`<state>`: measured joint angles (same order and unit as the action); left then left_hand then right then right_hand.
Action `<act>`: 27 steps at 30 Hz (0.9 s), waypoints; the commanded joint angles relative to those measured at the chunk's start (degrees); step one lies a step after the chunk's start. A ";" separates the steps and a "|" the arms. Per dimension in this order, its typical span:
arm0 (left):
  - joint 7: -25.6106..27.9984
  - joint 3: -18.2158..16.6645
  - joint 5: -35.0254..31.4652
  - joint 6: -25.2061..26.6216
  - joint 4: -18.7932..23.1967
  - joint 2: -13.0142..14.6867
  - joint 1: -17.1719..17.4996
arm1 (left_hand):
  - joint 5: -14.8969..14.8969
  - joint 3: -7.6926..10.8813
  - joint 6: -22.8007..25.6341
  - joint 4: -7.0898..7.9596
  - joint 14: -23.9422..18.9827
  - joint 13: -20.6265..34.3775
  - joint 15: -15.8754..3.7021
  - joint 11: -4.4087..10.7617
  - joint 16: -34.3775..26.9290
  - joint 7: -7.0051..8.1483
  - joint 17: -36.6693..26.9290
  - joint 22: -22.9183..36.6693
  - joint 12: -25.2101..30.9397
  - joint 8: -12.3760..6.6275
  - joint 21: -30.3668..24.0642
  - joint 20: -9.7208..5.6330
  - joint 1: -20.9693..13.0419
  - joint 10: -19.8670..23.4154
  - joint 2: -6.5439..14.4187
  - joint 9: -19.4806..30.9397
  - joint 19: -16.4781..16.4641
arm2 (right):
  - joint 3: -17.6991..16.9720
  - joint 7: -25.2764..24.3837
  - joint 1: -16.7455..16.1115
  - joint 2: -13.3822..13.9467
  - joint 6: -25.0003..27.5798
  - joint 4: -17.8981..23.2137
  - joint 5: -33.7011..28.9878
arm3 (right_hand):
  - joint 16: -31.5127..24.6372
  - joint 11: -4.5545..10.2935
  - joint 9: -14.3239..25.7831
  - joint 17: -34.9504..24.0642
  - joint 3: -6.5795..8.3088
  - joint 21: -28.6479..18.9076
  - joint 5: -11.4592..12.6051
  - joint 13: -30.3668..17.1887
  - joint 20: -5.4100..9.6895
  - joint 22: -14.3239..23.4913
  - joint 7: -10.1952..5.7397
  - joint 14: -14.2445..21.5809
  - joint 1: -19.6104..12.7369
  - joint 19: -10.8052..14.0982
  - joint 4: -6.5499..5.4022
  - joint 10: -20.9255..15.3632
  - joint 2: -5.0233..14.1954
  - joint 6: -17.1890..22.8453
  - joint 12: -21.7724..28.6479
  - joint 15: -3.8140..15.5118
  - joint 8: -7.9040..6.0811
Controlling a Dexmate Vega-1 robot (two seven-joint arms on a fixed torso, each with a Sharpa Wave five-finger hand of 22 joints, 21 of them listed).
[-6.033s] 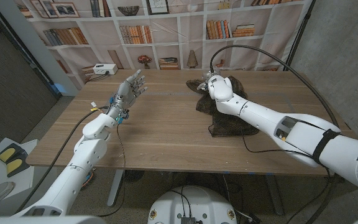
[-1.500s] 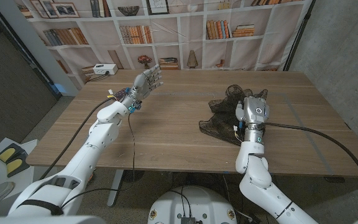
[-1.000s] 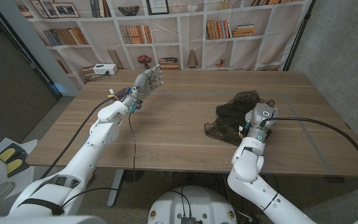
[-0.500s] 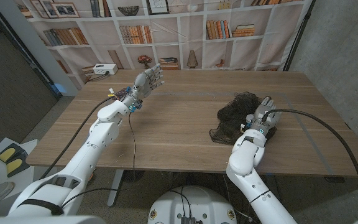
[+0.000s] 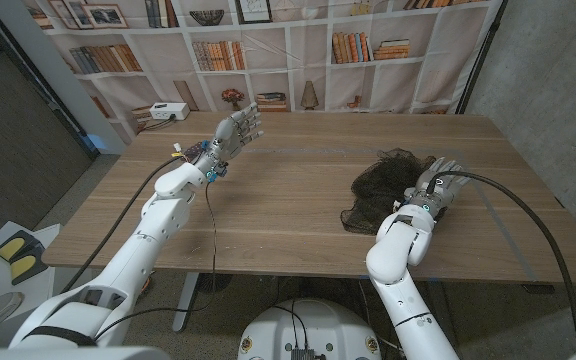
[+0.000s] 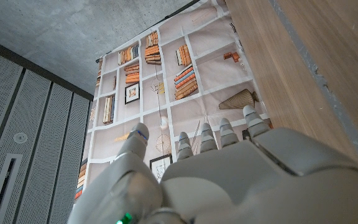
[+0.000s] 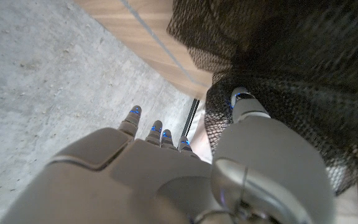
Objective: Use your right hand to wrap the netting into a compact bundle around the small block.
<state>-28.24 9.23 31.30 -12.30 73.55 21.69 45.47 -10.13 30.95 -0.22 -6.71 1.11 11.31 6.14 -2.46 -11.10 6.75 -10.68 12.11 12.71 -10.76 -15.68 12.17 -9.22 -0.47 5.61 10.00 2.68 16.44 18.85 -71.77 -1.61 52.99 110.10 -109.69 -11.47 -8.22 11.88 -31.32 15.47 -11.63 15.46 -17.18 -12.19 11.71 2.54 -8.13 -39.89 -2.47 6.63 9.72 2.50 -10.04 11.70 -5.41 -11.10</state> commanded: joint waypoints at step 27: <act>0.44 -1.04 1.24 -0.10 2.18 1.15 2.45 | -0.14 0.61 -0.16 0.03 -0.30 0.22 0.29 0.06 0.02 0.31 -0.09 0.22 -0.03 0.10 0.04 0.10 0.41 0.06 -0.27 0.28 -0.54 | 4.08 -18.97 1.89 11.12 10.25 11.88 20.61 | -0.65 3.06 -0.26 5.92 27.91 -0.34 12.89 2.41 1.73 -0.81 -2.18 6.87 -29.89 4.85 4.34 -1.80 5.89 2.75 2.30 3.04 0.08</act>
<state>-27.39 8.23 32.36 -12.05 75.98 22.71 48.09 -10.13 30.95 -0.22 -6.71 1.11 11.31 6.14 -2.46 -11.10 6.75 -10.68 12.11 12.72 -10.76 -15.68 12.17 -9.22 -0.47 5.61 10.00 2.68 17.74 -8.94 -73.09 8.19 55.90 123.66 -81.72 -12.06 -5.04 11.35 -25.22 41.37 -11.88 26.26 -14.61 -10.77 10.52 0.31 -0.77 -68.42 2.98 10.86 7.81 8.02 -6.77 13.95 -2.34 -10.96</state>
